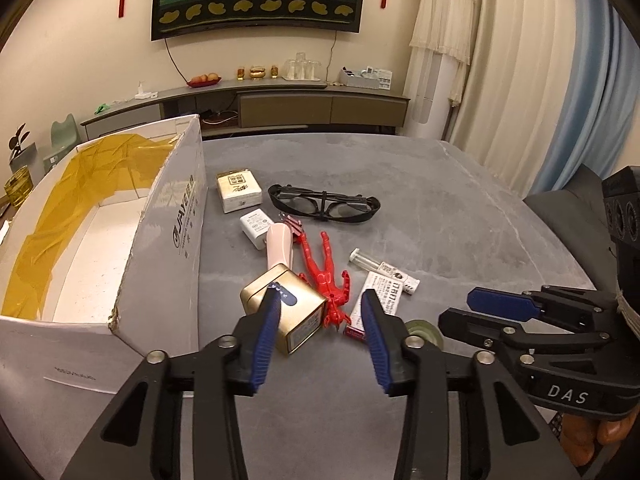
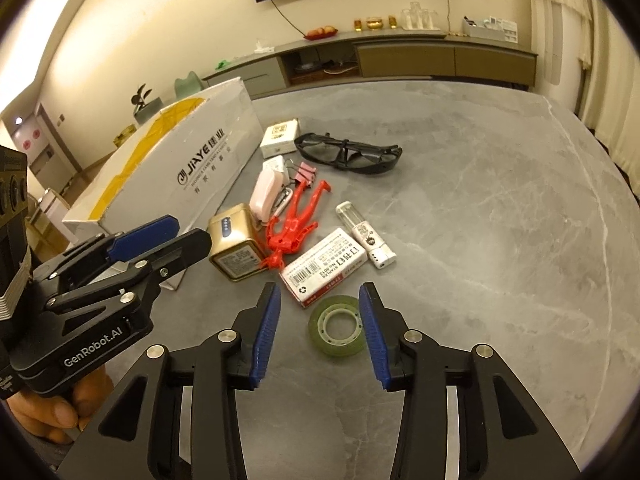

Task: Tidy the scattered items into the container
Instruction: 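Reach the left gripper to the gold tin and close on it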

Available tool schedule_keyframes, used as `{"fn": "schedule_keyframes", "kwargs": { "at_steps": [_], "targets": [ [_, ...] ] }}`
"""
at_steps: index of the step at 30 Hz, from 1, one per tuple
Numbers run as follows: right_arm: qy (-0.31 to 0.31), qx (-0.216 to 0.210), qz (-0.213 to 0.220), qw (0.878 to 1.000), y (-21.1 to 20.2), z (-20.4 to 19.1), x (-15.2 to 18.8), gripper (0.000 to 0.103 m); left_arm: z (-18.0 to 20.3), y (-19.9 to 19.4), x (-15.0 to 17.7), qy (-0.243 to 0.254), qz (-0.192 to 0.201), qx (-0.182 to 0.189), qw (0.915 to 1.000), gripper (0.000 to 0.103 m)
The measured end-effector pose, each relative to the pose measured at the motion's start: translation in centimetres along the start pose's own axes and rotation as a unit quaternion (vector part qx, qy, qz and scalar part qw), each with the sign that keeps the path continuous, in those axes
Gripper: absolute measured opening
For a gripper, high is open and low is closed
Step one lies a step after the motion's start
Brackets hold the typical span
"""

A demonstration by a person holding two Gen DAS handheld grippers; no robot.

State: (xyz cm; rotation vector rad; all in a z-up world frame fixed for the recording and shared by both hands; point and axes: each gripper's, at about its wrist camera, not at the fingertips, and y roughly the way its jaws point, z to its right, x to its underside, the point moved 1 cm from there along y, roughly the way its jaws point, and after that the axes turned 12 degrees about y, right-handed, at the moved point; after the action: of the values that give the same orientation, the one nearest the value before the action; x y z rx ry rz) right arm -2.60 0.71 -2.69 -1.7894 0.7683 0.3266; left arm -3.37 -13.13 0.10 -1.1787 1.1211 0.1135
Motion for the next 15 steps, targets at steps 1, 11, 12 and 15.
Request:
{"fn": "schedule_keyframes", "kwargs": {
  "at_steps": [1, 11, 12, 15],
  "targets": [
    [0.001, 0.001, -0.002, 1.0, 0.1, 0.0, 0.0, 0.044, 0.0, 0.2, 0.0, -0.002, -0.004, 0.003, 1.0, 0.046],
    [0.014, 0.008, -0.015, 1.0, 1.2, 0.6, 0.0, 0.044, -0.2, 2.6, 0.6, 0.004, -0.037, 0.008, 0.9993, 0.051],
    [0.014, 0.01, -0.016, 1.0, 1.4, 0.6, 0.0, 0.044, -0.4, 2.7, 0.7, 0.0, -0.039, 0.007, 0.9992, 0.051],
    [0.016, 0.019, -0.021, 0.999, 2.1, 0.7, 0.1, 0.044, -1.8, 3.0, 1.2, -0.025, -0.049, 0.009, 0.9985, 0.051]
  ]
}}
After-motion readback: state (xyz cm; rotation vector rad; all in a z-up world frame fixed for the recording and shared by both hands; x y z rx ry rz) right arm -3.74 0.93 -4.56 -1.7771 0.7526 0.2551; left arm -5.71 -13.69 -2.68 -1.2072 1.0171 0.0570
